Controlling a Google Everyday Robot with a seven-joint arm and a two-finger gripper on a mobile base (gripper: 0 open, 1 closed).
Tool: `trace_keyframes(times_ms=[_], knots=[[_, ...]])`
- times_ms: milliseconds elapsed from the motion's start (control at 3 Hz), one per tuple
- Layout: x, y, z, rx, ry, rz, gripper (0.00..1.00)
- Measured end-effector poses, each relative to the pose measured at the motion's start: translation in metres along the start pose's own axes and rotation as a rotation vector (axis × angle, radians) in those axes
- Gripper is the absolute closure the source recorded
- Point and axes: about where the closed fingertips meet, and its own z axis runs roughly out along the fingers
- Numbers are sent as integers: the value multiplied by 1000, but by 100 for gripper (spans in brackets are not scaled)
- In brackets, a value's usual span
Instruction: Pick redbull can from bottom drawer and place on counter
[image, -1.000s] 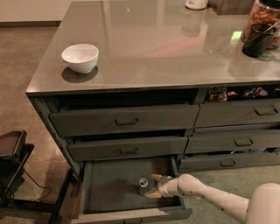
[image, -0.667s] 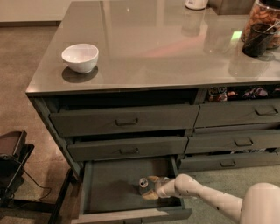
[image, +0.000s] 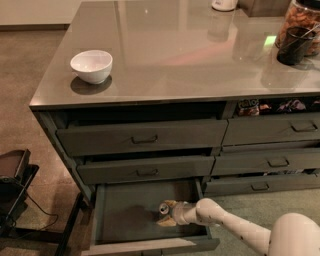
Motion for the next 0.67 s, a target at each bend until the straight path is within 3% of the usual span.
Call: trace_keyframes(times_ms=[333,667], knots=[[-8,-9,11,8,-36,-12,35],[-8,-10,11,10,-36,-14,54]])
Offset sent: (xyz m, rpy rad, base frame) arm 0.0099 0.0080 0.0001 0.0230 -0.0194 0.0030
